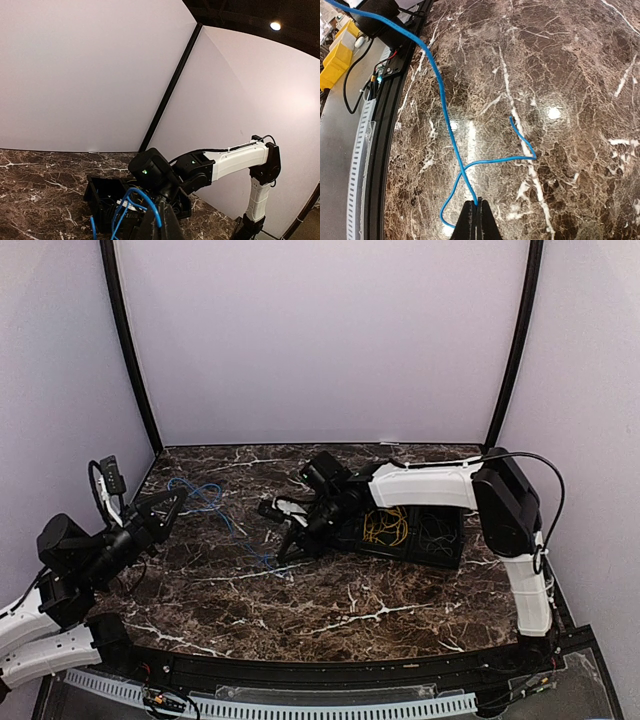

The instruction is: Untangle the cables

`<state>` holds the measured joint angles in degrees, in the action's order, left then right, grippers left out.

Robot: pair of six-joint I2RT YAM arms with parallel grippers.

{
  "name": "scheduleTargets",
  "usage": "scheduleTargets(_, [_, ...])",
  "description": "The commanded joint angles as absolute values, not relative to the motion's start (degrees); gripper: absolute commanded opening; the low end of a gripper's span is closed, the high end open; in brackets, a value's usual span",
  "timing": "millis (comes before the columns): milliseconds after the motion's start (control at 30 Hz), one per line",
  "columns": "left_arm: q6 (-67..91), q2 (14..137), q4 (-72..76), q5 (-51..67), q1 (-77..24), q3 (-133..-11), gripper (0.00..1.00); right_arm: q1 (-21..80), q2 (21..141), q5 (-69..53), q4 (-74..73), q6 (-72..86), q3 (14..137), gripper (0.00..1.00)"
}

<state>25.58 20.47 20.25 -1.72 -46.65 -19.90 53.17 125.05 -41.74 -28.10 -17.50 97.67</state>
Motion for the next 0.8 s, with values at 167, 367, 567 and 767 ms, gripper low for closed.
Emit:
scheduleTargets(167, [24.08,24.27,21.82,-5.88,-46.41,-21.37,0.00,47.31,122.28,-39.82,-27.45,-17.94,99.94,0.00])
scheduleTargets(367, [23.91,37.39,26.99,-7.61,-46.41,-25.93,0.00,42.30,119.28,-38.36,-28.97,-18.81,103.32,0.00])
scheduleTargets(567, [23.60,54.98,27.62,-11.72,-46.40,-36.12,0.00,37.07,115.10,-36.38,-28.83,-19.74,101.11,0.00])
scheduleTargets(767, [23.80,69.70,30.47,-9.45,-46.41,-45.46,0.00,34.06,113.47,-34.35,-30.75,-21.90,99.32,0.00])
